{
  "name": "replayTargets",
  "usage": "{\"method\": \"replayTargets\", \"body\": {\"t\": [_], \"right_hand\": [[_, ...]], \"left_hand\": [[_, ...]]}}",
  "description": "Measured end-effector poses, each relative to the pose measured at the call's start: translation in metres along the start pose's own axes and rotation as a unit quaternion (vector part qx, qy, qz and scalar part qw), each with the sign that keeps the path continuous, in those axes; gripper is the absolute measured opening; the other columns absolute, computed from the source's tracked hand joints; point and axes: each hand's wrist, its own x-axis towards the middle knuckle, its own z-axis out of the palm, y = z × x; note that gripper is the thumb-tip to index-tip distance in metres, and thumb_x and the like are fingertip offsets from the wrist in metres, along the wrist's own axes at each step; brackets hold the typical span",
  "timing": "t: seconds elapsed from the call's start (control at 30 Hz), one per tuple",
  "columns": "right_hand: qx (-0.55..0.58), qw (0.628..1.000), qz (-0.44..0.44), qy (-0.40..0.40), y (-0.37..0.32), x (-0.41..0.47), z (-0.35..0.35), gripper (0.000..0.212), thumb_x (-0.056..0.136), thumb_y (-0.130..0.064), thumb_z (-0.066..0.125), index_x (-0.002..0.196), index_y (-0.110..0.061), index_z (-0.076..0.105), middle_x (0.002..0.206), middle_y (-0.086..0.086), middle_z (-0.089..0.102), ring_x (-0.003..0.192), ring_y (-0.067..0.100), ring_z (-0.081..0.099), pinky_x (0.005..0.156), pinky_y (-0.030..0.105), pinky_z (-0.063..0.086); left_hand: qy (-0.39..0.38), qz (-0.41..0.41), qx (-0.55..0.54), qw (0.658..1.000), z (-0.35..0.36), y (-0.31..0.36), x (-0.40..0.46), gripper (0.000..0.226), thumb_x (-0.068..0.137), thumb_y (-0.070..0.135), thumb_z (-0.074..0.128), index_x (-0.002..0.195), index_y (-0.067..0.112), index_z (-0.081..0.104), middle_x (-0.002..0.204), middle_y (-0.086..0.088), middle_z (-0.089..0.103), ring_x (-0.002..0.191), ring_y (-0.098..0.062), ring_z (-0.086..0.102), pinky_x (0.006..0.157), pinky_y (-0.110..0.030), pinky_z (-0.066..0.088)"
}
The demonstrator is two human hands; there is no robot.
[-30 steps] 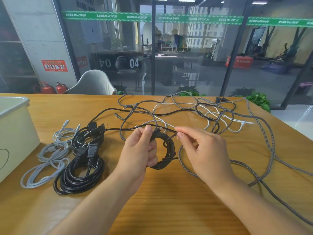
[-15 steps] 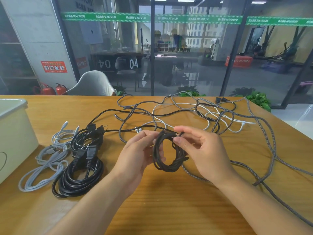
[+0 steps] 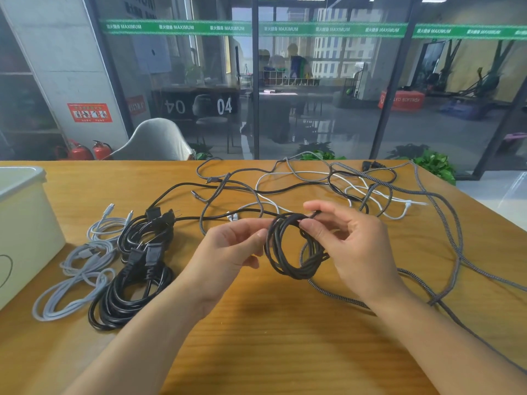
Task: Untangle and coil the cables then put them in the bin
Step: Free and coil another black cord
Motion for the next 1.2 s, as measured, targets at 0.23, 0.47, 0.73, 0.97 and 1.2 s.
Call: {"method": "replayTargets", "body": {"t": [0.23, 0.47, 0.73, 0.97, 1.2], "right_hand": [[-0.037, 0.999, -0.008, 0.018, 0.001, 0.000, 0.000, 0.022, 0.089, -0.028, 0.080, 0.111, -0.028, 0.078, 0.087, -0.016, 0.079, 0.085, 0.007, 0.076, 0.076, 0.027, 0.061], [-0.086, 0.995, -0.028, 0.031, 0.002, -0.001, 0.000, 0.023, 0.090, -0.026, 0.080, 0.113, -0.025, 0.079, 0.087, -0.016, 0.078, 0.085, 0.003, 0.074, 0.075, 0.020, 0.059], [-0.136, 0.988, -0.070, 0.013, 0.006, -0.003, 0.003, 0.027, 0.089, -0.028, 0.080, 0.116, -0.027, 0.079, 0.089, -0.019, 0.076, 0.085, -0.001, 0.072, 0.075, 0.018, 0.058], [-0.114, 0.988, -0.091, -0.052, 0.009, -0.003, 0.006, 0.038, 0.106, -0.023, 0.058, 0.141, -0.036, 0.063, 0.075, -0.024, 0.064, 0.070, 0.003, 0.061, 0.065, 0.014, 0.043], [-0.102, 0.984, -0.094, -0.108, 0.001, -0.007, 0.006, 0.062, 0.105, -0.037, 0.054, 0.160, -0.048, 0.027, 0.094, -0.022, 0.074, 0.060, 0.010, 0.057, 0.062, 0.014, 0.041]], "left_hand": [[-0.030, 0.021, 0.035, 0.999, 0.005, 0.007, -0.005, 0.019, 0.098, 0.026, 0.066, 0.105, 0.019, 0.082, 0.072, -0.004, 0.057, 0.066, -0.016, 0.040, 0.059, -0.022, 0.040], [-0.003, 0.006, 0.029, 1.000, 0.014, 0.011, -0.007, 0.031, 0.110, 0.028, 0.045, 0.121, 0.022, 0.073, 0.105, -0.003, 0.080, 0.088, -0.018, 0.068, 0.077, -0.032, 0.053], [0.028, 0.040, 0.096, 0.994, 0.016, 0.005, -0.006, 0.036, 0.088, 0.015, 0.080, 0.121, 0.024, 0.069, 0.103, 0.003, 0.079, 0.091, -0.015, 0.075, 0.082, -0.022, 0.058], [0.043, 0.029, 0.089, 0.995, 0.012, 0.000, -0.005, 0.039, 0.086, 0.005, 0.081, 0.116, 0.029, 0.072, 0.112, 0.001, 0.074, 0.088, -0.024, 0.074, 0.086, -0.041, 0.062], [0.070, 0.051, 0.160, 0.983, 0.013, -0.004, -0.004, 0.029, 0.082, 0.024, 0.087, 0.105, 0.037, 0.074, 0.097, 0.011, 0.073, 0.084, -0.019, 0.072, 0.078, -0.033, 0.062]]}}
